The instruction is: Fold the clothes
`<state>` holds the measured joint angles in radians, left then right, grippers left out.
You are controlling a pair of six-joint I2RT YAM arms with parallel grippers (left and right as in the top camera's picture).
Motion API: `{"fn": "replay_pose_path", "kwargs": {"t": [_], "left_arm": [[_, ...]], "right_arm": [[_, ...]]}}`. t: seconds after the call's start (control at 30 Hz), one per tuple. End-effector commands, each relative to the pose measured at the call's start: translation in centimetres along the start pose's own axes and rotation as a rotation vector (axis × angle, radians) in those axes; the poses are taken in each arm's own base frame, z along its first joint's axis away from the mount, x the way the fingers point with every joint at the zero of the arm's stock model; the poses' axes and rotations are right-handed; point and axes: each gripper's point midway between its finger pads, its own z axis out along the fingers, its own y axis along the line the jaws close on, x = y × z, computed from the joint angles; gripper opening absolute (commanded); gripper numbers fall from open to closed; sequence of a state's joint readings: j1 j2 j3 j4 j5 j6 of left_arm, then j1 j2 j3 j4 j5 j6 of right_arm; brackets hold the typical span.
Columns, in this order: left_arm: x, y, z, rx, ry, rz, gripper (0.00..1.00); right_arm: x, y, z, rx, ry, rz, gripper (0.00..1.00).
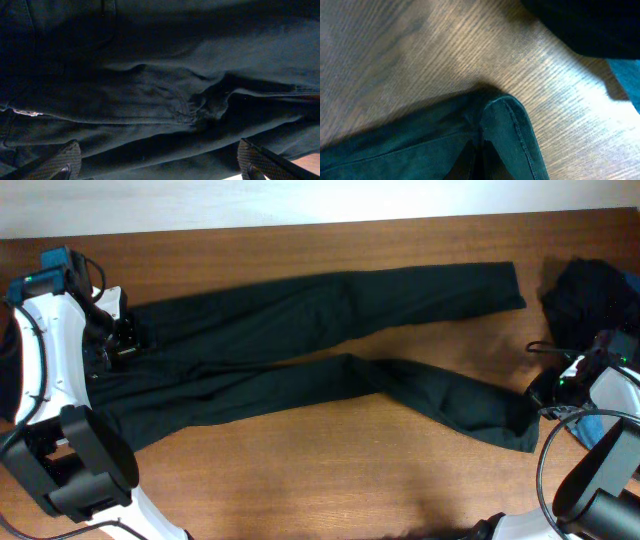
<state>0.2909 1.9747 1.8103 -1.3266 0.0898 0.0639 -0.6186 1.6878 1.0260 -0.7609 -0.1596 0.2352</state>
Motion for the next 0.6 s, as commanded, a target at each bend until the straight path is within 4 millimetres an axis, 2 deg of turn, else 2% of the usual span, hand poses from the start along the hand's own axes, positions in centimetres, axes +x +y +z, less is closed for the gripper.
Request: {"fn": "replay_pose_path", "kwargs": {"t": [0.0, 0.23, 0.57], "left_arm": [[-0.1, -0.1, -1.1, -0.002, -0.030, 0.022, 0.99], [-0.1, -0.1, -1.1, -0.002, -0.030, 0.022, 0.99], [-0.1, -0.1, -1.1, -0.002, -0.030, 0.023, 0.99]], "right_arm": [[-0.1, 0.9, 0.2, -0.051, -0.003, -0.054, 0.04], [-2.3, 5.4, -0.9, -0.138, -0.096, -0.242, 0.04], [-4.2, 14.3, -3.2, -0.192, -0.278, -0.681, 0.04]]}}
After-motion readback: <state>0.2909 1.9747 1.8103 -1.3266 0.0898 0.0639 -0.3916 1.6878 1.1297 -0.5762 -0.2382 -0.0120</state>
